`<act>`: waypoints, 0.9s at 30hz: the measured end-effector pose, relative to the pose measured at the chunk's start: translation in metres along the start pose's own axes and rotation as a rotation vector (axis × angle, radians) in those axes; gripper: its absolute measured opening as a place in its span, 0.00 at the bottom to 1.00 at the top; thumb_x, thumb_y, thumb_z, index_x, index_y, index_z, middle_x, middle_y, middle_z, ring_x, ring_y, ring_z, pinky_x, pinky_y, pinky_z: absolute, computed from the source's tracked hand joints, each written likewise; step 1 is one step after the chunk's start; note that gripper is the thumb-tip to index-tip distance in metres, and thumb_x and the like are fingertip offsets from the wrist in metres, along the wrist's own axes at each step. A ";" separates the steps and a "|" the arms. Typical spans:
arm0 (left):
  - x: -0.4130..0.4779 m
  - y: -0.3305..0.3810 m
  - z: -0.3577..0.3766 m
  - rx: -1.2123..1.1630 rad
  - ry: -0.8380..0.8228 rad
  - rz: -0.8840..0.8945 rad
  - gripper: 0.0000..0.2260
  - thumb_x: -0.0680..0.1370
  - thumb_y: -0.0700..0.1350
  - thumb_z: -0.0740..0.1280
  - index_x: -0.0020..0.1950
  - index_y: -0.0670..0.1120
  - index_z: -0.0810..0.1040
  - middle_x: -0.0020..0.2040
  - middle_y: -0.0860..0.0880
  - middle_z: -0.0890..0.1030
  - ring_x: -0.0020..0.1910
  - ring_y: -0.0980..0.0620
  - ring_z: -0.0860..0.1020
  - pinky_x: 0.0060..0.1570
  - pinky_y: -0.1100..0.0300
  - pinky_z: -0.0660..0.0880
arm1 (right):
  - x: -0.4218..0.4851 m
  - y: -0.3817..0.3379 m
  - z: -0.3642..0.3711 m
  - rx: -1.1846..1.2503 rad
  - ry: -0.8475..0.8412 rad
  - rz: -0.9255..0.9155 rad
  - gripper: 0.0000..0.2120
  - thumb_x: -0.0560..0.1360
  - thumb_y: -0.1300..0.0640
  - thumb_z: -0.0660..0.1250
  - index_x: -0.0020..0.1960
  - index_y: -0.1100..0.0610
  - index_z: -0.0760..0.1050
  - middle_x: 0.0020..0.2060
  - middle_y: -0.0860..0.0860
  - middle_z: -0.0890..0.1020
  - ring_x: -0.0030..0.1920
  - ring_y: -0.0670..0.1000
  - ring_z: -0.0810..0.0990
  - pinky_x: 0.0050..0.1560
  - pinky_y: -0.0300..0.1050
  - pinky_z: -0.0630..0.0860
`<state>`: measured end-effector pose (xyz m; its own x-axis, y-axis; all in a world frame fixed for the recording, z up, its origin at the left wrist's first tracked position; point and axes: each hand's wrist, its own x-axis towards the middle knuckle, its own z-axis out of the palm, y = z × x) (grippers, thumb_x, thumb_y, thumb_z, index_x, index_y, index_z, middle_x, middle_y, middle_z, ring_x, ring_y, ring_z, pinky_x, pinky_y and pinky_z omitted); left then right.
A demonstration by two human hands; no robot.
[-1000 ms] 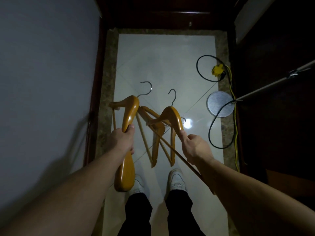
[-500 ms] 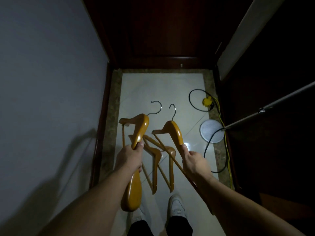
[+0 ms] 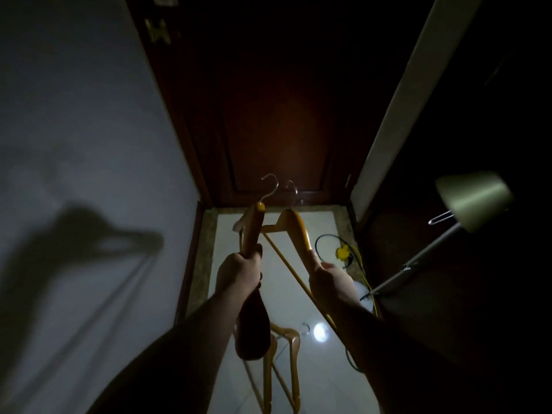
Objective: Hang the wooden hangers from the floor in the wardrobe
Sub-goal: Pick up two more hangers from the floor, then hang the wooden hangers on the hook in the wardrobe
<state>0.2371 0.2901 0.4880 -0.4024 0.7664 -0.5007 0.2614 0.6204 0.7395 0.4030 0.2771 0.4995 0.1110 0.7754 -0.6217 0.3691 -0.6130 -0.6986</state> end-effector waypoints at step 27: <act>-0.312 0.246 -0.119 -0.258 -0.076 0.582 0.18 0.74 0.60 0.69 0.40 0.44 0.79 0.38 0.45 0.81 0.37 0.46 0.80 0.36 0.55 0.75 | -0.351 -0.136 -0.187 -0.113 0.646 -0.421 0.30 0.79 0.31 0.53 0.43 0.56 0.76 0.32 0.50 0.75 0.29 0.50 0.71 0.33 0.45 0.69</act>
<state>0.3226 0.1839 0.8791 -0.1922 0.9813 -0.0086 0.1944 0.0467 0.9798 0.4865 0.1166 0.8792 0.4434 0.8954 0.0416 0.5872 -0.2551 -0.7682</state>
